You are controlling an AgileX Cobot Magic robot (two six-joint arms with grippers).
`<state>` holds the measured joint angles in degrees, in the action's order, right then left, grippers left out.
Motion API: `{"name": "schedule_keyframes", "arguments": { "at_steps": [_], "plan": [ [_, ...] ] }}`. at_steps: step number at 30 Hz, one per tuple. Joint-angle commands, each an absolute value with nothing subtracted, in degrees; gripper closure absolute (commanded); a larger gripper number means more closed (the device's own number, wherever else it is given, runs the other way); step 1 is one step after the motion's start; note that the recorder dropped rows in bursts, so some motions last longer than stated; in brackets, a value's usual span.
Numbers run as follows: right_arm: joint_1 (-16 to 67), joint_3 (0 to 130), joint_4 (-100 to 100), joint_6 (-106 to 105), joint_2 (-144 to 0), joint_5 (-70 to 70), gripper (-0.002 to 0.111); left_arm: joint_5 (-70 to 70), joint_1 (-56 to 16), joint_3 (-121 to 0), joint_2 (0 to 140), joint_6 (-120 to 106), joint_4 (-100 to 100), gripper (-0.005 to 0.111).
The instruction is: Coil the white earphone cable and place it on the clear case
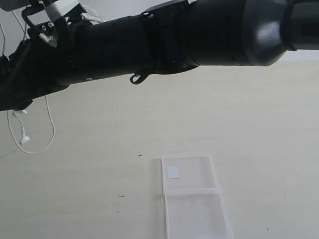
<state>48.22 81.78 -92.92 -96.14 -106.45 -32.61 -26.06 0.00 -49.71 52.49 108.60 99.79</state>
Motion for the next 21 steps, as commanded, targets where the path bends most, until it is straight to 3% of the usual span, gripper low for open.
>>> {"name": "schedule_keyframes", "arguments": {
  "at_steps": [1,7,12,16,21],
  "plan": [
    [48.4,82.2,-94.3,-95.9,-106.7,-32.6,0.038,-25.3,0.0,-50.0,52.3,109.2,99.7,0.107],
    [48.4,82.2,-98.2,-96.2,-106.8,-32.6,0.042,-24.8,0.0,-50.0,52.4,109.2,99.6,0.107],
    [48.4,82.2,-98.2,-94.8,-106.8,-30.1,0.069,-23.7,0.0,-50.0,52.4,109.4,99.2,0.107],
    [48.4,82.2,-94.6,-89.8,-106.8,-28.1,0.107,-22.1,0.0,-50.0,52.4,109.4,99.2,0.107],
    [48.3,82.2,-80.3,-77.6,-106.6,-26.6,0.108,-21.2,0.0,-50.0,52.3,109.6,99.2,0.107]
  ]
}}
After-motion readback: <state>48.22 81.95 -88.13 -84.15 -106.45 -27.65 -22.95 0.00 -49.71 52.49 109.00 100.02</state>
